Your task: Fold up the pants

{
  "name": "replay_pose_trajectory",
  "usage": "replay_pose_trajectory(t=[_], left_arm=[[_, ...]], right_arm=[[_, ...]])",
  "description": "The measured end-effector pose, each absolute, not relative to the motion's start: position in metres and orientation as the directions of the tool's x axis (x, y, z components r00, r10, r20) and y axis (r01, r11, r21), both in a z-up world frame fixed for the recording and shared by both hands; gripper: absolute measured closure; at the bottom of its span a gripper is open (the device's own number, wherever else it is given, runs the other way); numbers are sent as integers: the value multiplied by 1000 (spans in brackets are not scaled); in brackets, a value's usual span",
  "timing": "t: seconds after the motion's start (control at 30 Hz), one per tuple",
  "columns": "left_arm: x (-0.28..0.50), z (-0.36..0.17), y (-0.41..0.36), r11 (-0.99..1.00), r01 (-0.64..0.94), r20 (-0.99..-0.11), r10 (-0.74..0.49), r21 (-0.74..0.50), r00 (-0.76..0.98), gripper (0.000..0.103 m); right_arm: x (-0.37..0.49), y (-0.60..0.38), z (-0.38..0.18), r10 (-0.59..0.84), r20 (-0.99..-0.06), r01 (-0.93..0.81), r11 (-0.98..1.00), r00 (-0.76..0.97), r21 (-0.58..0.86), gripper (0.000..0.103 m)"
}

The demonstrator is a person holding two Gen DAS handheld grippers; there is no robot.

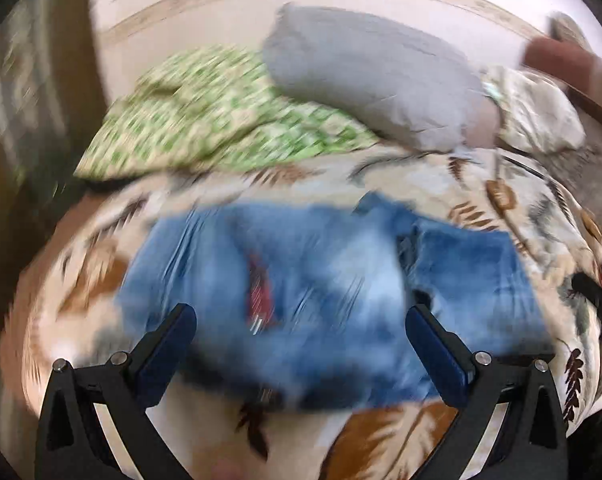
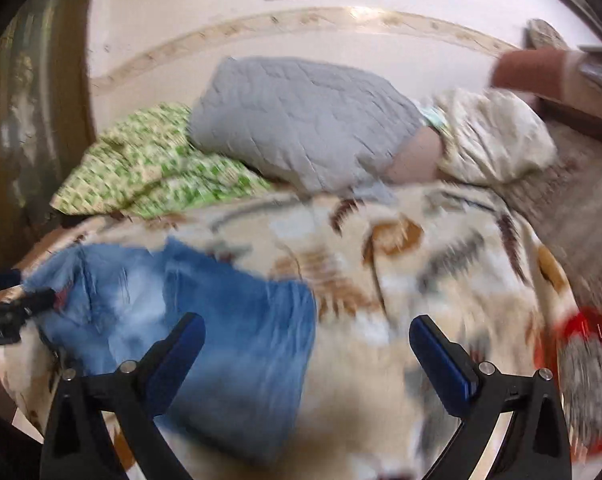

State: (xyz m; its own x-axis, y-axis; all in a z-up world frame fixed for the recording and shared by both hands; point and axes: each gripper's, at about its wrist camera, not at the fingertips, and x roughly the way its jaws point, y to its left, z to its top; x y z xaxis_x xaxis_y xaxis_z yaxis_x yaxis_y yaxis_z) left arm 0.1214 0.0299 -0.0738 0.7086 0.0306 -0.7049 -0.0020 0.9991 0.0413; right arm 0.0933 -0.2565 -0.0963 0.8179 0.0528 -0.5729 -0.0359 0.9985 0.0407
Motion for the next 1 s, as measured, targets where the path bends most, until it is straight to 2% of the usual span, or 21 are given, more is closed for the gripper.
replay_pose_trajectory(t=[0.07, 0.17, 0.27, 0.4, 0.47, 0.57, 0.6, 0.63, 0.73, 0.83, 1.0], left_arm=[[108, -86, 36, 997, -60, -717, 72, 42, 693, 0], [86, -93, 34, 996, -65, -714, 86, 58, 695, 0], [69, -92, 31, 999, -30, -721, 51, 43, 691, 0], [57, -84, 38, 1000, -14, -712, 19, 13, 702, 0], [60, -83, 57, 995, -21, -726, -55, -95, 685, 0], [73, -94, 102, 906, -77, -714, -273, -416, 645, 0], [76, -98, 110, 873, -90, -698, -317, -479, 642, 0], [81, -105, 123, 812, -99, -658, -386, -575, 646, 0], [93, -128, 148, 640, -143, -549, -496, -755, 673, 0], [102, -159, 168, 461, -229, -476, -542, -857, 693, 0], [110, -179, 184, 354, -256, -419, -531, -900, 737, 0]], right_arm=[[84, -252, -103, 63, -587, -38, 998, 807, 54, 0], [67, -249, -105, 74, -617, -36, 997, 783, 74, 0], [50, -248, -100, 91, -619, -39, 995, 780, 96, 0], [35, -242, -90, 73, -597, -50, 997, 799, 54, 0], [36, -241, -86, 67, -595, -43, 998, 801, 54, 0], [36, -241, -79, 80, -594, -44, 996, 801, 76, 0], [35, -240, -77, 82, -590, -48, 996, 804, 73, 0], [35, -238, -75, 82, -585, -54, 996, 807, 66, 0], [33, -232, -72, 89, -575, -70, 996, 813, 56, 0], [33, -230, -73, 99, -573, -80, 995, 814, 58, 0], [37, -232, -77, 95, -586, -75, 995, 805, 58, 0]])
